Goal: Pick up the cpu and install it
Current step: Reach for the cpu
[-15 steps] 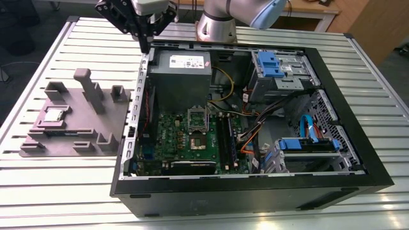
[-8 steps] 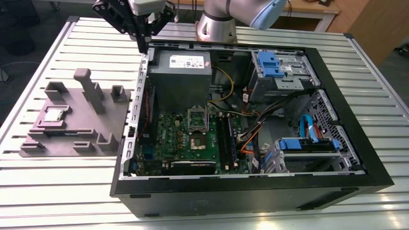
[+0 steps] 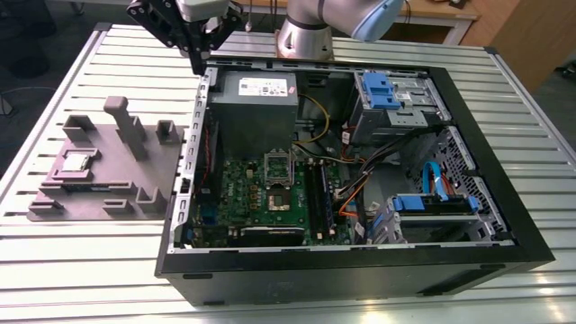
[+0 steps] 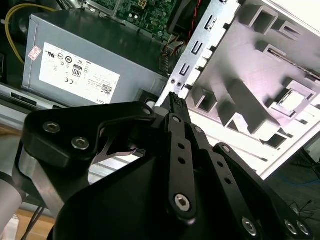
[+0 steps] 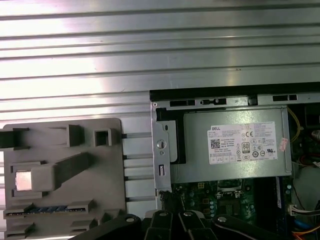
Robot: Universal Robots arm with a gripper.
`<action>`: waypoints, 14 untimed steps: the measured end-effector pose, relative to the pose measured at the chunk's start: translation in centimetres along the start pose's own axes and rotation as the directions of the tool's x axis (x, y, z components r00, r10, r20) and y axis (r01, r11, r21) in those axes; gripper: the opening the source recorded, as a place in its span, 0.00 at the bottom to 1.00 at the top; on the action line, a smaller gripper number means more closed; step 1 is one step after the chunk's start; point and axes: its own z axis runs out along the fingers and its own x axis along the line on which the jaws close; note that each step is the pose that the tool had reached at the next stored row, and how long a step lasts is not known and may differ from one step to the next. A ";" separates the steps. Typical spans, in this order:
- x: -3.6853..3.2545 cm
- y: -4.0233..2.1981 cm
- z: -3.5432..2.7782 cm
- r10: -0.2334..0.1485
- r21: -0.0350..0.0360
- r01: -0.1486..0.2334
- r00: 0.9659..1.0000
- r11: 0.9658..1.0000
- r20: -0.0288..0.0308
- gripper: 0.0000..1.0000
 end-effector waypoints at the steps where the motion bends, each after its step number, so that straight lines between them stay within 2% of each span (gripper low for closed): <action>1: 0.04 0.00 0.00 0.000 0.000 0.000 1.000 1.000 0.000 0.10; 14: 0.65 -0.05 0.00 0.000 0.000 0.000 1.000 1.000 0.000 0.10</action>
